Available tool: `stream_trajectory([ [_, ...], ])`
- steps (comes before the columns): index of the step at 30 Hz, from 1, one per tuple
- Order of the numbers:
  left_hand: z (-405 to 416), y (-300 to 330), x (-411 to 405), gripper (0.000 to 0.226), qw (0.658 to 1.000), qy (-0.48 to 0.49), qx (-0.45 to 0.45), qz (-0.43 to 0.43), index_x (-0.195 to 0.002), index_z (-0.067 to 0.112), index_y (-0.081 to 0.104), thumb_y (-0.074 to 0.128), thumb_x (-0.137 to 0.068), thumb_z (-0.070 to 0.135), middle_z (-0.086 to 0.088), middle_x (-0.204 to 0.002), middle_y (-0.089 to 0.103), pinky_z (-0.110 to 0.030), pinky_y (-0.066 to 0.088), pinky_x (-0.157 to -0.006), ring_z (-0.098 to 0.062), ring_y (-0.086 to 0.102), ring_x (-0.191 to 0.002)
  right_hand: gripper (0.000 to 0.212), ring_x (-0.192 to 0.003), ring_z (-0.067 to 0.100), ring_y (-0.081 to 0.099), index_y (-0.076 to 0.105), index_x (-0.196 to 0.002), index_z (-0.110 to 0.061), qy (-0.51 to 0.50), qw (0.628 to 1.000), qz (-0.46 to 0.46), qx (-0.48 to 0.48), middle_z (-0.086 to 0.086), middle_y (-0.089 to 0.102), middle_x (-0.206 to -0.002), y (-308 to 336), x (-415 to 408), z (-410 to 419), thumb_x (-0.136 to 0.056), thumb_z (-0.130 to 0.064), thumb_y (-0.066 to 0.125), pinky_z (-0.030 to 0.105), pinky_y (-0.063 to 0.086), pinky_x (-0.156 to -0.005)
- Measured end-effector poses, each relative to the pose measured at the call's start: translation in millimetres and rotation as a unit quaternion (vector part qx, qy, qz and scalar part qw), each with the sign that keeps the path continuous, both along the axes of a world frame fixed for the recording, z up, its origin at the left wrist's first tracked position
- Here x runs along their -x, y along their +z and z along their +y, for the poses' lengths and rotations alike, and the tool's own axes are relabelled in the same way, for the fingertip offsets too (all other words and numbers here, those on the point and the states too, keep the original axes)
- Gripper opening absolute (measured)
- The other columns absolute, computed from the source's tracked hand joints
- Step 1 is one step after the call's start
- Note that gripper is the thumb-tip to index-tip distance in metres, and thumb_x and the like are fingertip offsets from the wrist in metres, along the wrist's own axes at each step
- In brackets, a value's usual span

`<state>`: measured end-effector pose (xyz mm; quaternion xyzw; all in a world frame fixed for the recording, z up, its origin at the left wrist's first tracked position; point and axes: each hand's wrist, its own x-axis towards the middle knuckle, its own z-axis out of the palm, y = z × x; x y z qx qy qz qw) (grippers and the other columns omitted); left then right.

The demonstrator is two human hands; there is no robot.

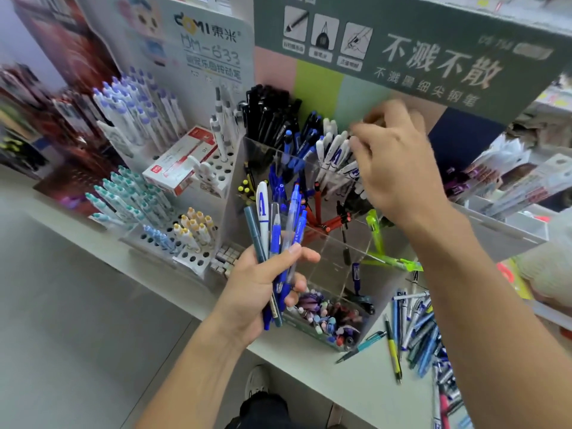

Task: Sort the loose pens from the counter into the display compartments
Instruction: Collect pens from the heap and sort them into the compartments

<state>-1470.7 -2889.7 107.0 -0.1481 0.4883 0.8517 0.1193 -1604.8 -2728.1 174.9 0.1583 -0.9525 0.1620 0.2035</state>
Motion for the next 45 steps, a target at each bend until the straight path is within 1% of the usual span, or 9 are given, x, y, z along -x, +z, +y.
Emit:
stream_trajectory([
  [3, -2, -1, -3, 0.034, 1.0, -0.014, 0.003, 0.013, -0.117, 0.013, 0.062, 0.065, -0.084, 0.021, -0.013, -0.092, 0.074, -0.021, 0.04, -0.038, -0.017, 0.057, -0.052, 0.031, -0.084, 0.019, 0.057, 0.077, -0.097, -0.014, -0.007, 0.99, 0.0, 0.141, 0.002, 0.066, -0.091, 1, -47, -7, -0.1, -0.037, 0.057, 0.031, 0.043, -0.074],
  [8, -5, -3, -6, 0.03, 0.997, -0.066, 0.033, 0.034, -0.11, 0.009, 0.062, 0.065, -0.084, 0.023, -0.017, -0.089, 0.073, -0.023, 0.041, -0.038, -0.021, 0.059, -0.05, 0.026, -0.051, 0.019, 0.048, 0.077, -0.079, -0.007, 0.027, 0.85, -0.39, 0.354, 0.018, 0.065, -0.064, -23, -75, -14, -0.089, -0.031, 0.075, 0.031, 0.042, -0.052],
  [14, -11, -12, -8, 0.025, 0.996, -0.058, 0.07, 0.012, -0.103, 0.009, 0.061, 0.066, -0.084, 0.024, -0.015, -0.087, 0.075, -0.024, 0.044, -0.039, -0.021, 0.063, -0.053, 0.009, -0.048, 0.013, 0.058, 0.071, -0.098, 0.001, 0.044, 0.798, -0.389, 0.457, 0.014, 0.064, -0.066, -32, -72, -8, -0.089, -0.002, 0.071, 0.02, 0.05, -0.046],
  [19, -20, -16, -10, 0.023, 0.997, -0.058, 0.053, 0.006, -0.099, 0.009, 0.058, 0.066, -0.082, 0.022, -0.017, -0.084, 0.072, -0.021, 0.036, -0.035, -0.019, 0.055, -0.046, 0.01, -0.054, 0.011, 0.058, 0.074, -0.1, -0.007, 0.038, 0.82, -0.345, 0.456, 0.007, 0.07, -0.072, -35, -65, -12, -0.093, -0.004, 0.067, 0.021, 0.053, -0.05],
  [24, -31, -14, -4, 0.027, 0.997, -0.068, 0.039, -0.006, -0.102, 0.009, 0.055, 0.066, -0.081, 0.022, -0.017, -0.078, 0.07, -0.021, 0.034, -0.034, -0.019, 0.052, -0.045, 0.014, -0.055, 0.017, 0.055, 0.074, -0.092, -0.005, 0.07, 0.759, -0.442, 0.474, 0.007, 0.066, -0.069, -36, -75, -28, -0.083, -0.016, 0.074, 0.021, 0.051, -0.048],
  [33, -54, -33, 17, 0.016, 0.986, 0.122, 0.112, -0.03, -0.087, 0.02, 0.068, 0.059, -0.1, 0.016, -0.004, -0.097, 0.073, -0.019, 0.033, -0.035, -0.012, 0.037, -0.044, 0.009, -0.063, 0.015, 0.07, 0.075, -0.091, -0.015, 0.097, 0.953, -0.001, 0.288, -0.003, 0.073, -0.078, 11, -27, -34, -0.09, -0.024, 0.076, 0.038, 0.059, -0.061],
  [37, -42, -34, 30, 0.007, 0.982, 0.145, 0.121, -0.01, -0.094, 0.015, 0.061, 0.06, -0.1, 0.014, 0.017, -0.125, 0.067, -0.019, 0.038, -0.04, -0.009, 0.044, -0.045, 0.017, -0.066, 0.014, 0.068, 0.072, -0.081, -0.013, 0.091, 0.973, -0.079, 0.197, -0.003, 0.071, -0.072, -32, -4, -59, -0.091, -0.027, 0.074, 0.043, 0.057, -0.071],
  [42, -40, -35, 42, 0.004, 0.979, 0.164, 0.118, -0.029, -0.098, 0.017, 0.061, 0.06, -0.1, 0.015, 0.014, -0.105, 0.072, -0.02, 0.039, -0.041, -0.009, 0.046, -0.048, 0.025, -0.074, 0.024, 0.064, 0.071, -0.076, -0.011, 0.031, 0.985, -0.136, 0.1, 0.007, 0.068, -0.075, -46, 2, -72, -0.093, -0.029, 0.07, 0.041, 0.053, -0.076],
  [45, -40, -34, 40, 0.004, 0.982, 0.153, 0.108, -0.014, -0.101, 0.015, 0.063, 0.059, -0.101, 0.014, 0.014, -0.12, 0.071, -0.02, 0.039, -0.041, -0.01, 0.047, -0.049, 0.022, -0.068, 0.025, 0.069, 0.071, -0.074, -0.007, 0.006, 0.971, -0.212, 0.106, 0.009, 0.069, -0.07, -38, 8, -74, -0.09, -0.021, 0.073, 0.042, 0.06, -0.071],
])
